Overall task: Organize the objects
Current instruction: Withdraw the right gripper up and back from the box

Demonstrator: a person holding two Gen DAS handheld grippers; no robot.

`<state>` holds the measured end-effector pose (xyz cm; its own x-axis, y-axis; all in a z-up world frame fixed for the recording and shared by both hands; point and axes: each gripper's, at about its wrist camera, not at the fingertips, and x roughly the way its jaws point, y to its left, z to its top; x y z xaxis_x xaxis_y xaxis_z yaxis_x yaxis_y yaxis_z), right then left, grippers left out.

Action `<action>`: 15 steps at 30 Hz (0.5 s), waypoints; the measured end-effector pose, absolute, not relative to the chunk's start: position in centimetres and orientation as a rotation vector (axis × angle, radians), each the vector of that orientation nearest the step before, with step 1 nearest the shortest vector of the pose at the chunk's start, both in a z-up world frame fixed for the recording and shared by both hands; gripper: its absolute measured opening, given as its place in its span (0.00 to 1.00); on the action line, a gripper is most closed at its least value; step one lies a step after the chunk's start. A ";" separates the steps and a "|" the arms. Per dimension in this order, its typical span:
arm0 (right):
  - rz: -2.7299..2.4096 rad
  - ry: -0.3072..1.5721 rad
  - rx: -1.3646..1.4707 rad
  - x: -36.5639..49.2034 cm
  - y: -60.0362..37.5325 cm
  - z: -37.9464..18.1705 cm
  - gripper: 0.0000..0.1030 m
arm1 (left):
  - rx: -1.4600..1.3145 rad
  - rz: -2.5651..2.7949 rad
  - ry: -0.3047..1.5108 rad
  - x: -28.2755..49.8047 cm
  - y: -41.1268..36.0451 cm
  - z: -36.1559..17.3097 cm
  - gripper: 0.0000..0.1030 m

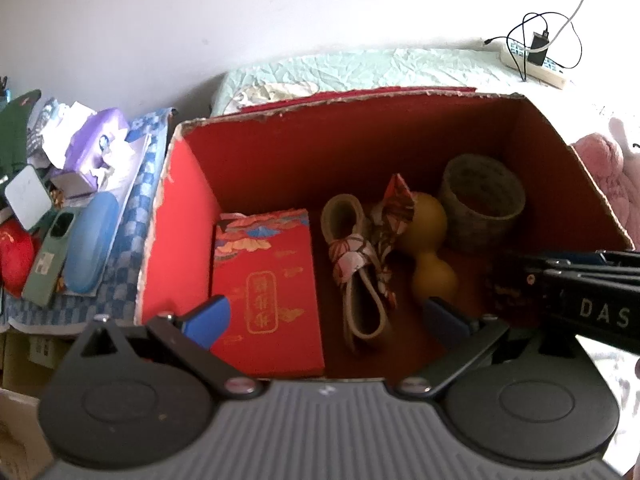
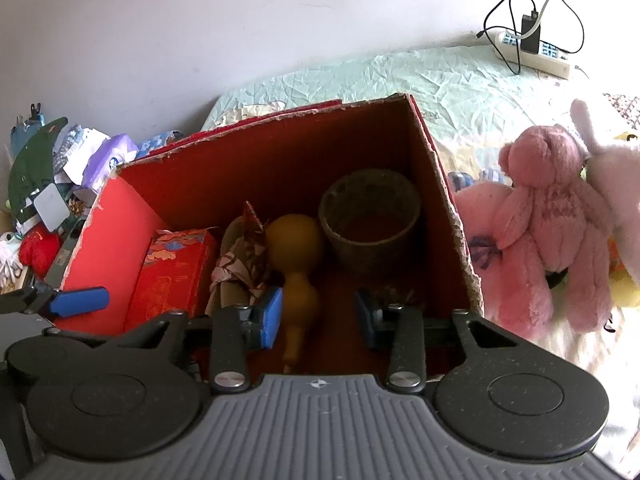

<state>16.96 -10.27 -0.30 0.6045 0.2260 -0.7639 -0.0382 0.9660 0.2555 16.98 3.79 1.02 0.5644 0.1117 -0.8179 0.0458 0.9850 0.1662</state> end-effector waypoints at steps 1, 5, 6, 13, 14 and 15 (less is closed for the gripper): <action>0.154 0.909 0.221 16.9 -10.3 -0.3 0.39 | 0.180 0.043 0.974 17.0 3.8 1.0 1.00; 0.152 0.912 0.225 16.9 -10.2 -0.3 0.39 | 0.174 0.052 0.986 17.0 4.0 1.0 1.00; 0.151 0.913 0.226 16.9 -10.2 -0.3 0.39 | 0.173 0.056 0.986 17.0 4.0 1.0 1.00; 0.159 0.929 0.215 17.5 -10.3 0.3 0.40 | 0.181 0.092 0.976 16.6 4.3 1.7 1.00; 0.158 0.922 0.198 17.4 -10.2 0.5 0.40 | 0.177 0.097 0.970 16.5 4.4 1.9 1.00; 0.157 0.915 0.179 17.4 -10.0 0.7 0.40 | 0.173 0.104 0.965 16.5 4.4 2.2 1.00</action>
